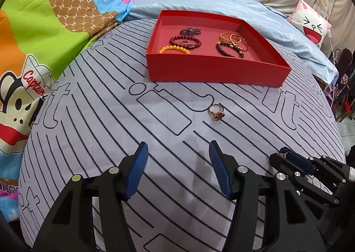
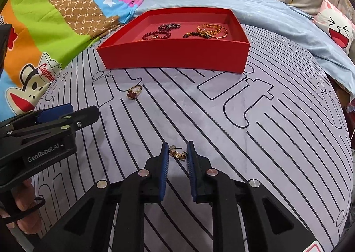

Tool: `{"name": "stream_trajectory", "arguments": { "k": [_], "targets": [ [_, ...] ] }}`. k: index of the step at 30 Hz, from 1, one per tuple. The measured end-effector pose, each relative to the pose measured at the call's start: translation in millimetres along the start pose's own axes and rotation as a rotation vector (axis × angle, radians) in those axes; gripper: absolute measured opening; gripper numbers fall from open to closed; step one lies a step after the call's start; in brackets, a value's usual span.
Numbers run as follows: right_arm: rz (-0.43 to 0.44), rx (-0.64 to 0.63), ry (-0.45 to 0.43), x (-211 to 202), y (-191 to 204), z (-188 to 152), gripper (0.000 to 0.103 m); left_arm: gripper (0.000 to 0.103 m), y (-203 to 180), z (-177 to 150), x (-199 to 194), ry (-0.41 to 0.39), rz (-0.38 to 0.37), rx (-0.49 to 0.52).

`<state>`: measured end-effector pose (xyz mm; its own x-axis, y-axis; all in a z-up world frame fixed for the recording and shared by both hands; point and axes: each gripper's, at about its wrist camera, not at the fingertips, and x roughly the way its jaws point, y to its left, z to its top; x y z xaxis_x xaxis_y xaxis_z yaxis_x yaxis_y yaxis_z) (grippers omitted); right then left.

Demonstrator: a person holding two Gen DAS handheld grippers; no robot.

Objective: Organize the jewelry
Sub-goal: 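Grasp the small gold stud earring with the right tool, then grasp the red-stone gold ring with the left tool while the right tool holds the stud earring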

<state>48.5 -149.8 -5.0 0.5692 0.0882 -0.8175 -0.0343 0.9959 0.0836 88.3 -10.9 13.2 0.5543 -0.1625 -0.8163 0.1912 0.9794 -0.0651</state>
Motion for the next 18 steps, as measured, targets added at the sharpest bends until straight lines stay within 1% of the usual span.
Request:
{"name": "stream_trajectory", "arguments": {
  "k": [6, 8, 12, 14, 16, 18],
  "targets": [
    [-0.002, 0.021, -0.025, -10, -11, 8, 0.016, 0.054, -13, 12, 5, -0.005, -0.024, 0.016],
    [-0.004, 0.034, -0.029, -11, -16, 12, 0.016, 0.054, -19, 17, 11, -0.001, -0.043, 0.02],
    [-0.008, 0.045, -0.033, -10, -22, 16, 0.016, 0.053, -26, 25, 28, 0.029, -0.063, 0.016],
    [-0.007, 0.05, -0.032, -8, -24, 18, 0.016, 0.049, -29, 27, 35, 0.041, -0.065, 0.018],
    [-0.003, 0.055, -0.032, -6, -26, 20, 0.016, 0.047, -30, 30, 40, 0.047, -0.066, 0.016],
    [-0.002, 0.057, -0.031, -5, -27, 22, 0.016, 0.042, -31, 31, 42, 0.048, -0.064, 0.016]
  ]
}}
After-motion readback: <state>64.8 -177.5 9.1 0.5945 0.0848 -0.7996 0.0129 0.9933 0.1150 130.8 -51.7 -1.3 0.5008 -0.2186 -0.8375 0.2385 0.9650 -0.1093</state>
